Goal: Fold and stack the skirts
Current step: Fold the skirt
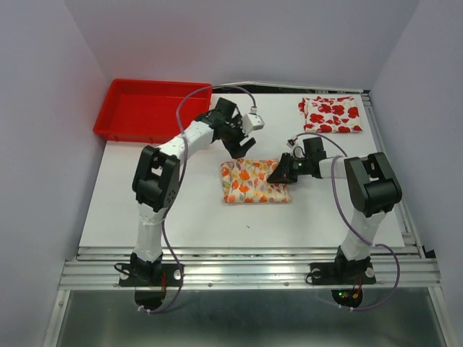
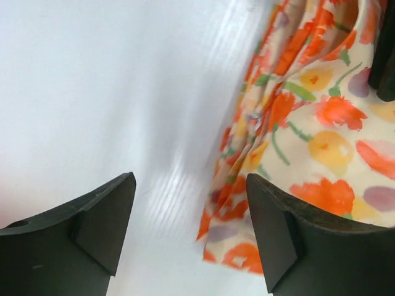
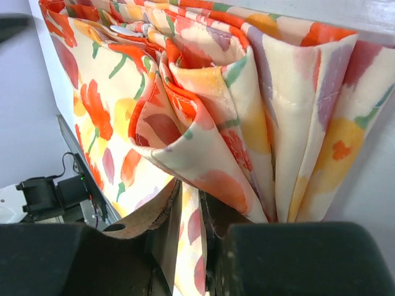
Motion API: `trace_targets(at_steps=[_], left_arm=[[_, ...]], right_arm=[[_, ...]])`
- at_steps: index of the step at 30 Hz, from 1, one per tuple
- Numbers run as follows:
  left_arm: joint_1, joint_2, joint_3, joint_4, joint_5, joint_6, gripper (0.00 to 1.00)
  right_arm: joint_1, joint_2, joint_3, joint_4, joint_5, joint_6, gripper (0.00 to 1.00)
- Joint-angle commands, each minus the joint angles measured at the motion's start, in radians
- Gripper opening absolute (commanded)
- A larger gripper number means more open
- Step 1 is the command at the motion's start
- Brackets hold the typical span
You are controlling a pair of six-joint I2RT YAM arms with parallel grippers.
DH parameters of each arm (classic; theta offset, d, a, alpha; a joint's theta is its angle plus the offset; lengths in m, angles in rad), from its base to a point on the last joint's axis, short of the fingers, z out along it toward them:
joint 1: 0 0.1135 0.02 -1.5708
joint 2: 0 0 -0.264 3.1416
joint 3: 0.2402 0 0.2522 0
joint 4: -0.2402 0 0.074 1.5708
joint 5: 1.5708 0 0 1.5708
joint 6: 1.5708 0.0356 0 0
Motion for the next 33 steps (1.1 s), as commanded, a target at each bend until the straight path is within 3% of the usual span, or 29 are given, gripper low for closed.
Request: trace_targets(at_steps=[1, 6, 8, 10, 11, 12, 15, 25, 33], left_arm=[[0.049, -0.279, -0.067, 0.125, 0.048, -0.162, 0.99], [0.051, -0.407, -0.212, 0.195, 0.137, -0.312, 0.99], [0.051, -0.407, -0.269, 0.208, 0.232, -0.412, 0.99], [0.052, -0.39, -0.332, 0.232, 0.337, -0.529, 0.83], [0.052, -0.378, -0.381, 0.276, 0.373, -0.568, 0.58], [0.052, -0.373, -0.407, 0.309, 0.398, -0.61, 0.47], [0.054, -0.361, -0.481, 0.459, 0.421, -0.765, 0.31], [0.097, -0.186, -0.552, 0.64, 0.33, -0.955, 0.25], [0.169, -0.083, -0.584, 0.689, 0.313, -0.989, 0.22]], right_arm=[[-0.001, 0.01, 0.023, 0.075, -0.006, 0.025, 0.23], [-0.001, -0.001, 0.025, 0.077, -0.023, 0.039, 0.24], [-0.001, -0.009, 0.028, 0.077, -0.038, 0.051, 0.25], [-0.001, -0.028, 0.034, 0.075, -0.043, 0.062, 0.25], [-0.001, -0.036, 0.043, 0.075, -0.047, 0.069, 0.26], [-0.001, -0.044, 0.048, 0.075, -0.049, 0.073, 0.26], [-0.001, -0.068, 0.066, 0.074, -0.054, 0.083, 0.27], [-0.001, 0.002, 0.118, 0.074, 0.005, 0.045, 0.28], [-0.02, 0.157, 0.173, 0.075, 0.098, -0.015, 0.28]])
